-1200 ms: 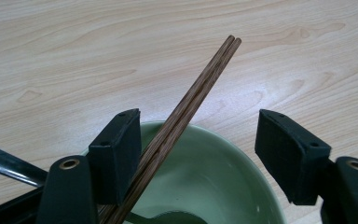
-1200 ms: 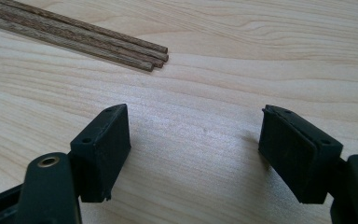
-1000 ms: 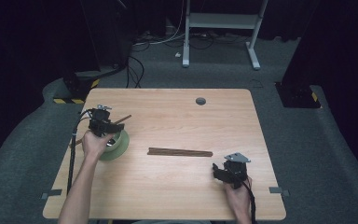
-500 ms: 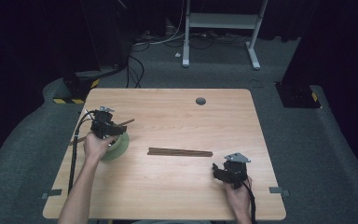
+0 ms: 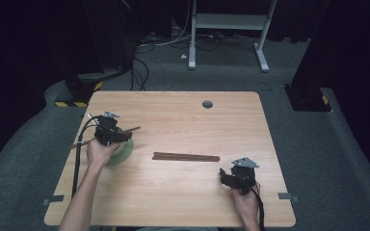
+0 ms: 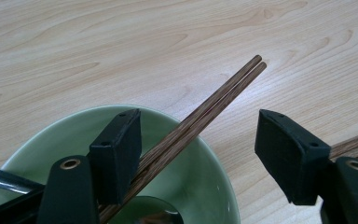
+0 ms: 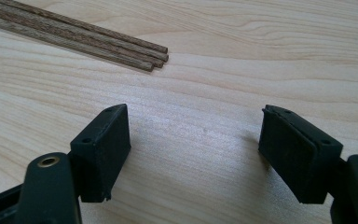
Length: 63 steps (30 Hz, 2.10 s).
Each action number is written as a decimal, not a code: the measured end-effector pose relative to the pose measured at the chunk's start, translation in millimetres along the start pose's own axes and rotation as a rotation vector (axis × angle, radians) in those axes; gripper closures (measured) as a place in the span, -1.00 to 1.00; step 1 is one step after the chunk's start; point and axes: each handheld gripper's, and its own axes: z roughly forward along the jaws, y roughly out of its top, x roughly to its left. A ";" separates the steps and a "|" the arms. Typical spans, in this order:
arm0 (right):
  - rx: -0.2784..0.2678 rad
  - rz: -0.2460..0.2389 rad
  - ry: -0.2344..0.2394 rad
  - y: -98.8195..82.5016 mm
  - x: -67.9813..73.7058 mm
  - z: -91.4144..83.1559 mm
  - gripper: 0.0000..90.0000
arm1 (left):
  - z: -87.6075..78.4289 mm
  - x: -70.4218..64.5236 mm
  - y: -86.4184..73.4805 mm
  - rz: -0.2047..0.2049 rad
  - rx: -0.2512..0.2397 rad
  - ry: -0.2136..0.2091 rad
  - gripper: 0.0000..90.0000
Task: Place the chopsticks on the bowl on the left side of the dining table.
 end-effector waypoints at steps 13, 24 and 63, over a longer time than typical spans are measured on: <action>0.000 0.000 0.000 0.0 0.0 0.0 -0.46 | -3.7 -8.7 -1.7 0.027 -0.003 -0.025 -0.29; 0.000 0.000 0.001 0.1 0.2 0.1 -0.46 | -2.4 -14.8 -6.0 0.042 0.003 -0.042 -0.29; 0.000 0.000 0.002 0.1 0.3 0.1 -0.46 | -61.9 13.5 -30.7 -0.027 -0.112 0.056 -0.30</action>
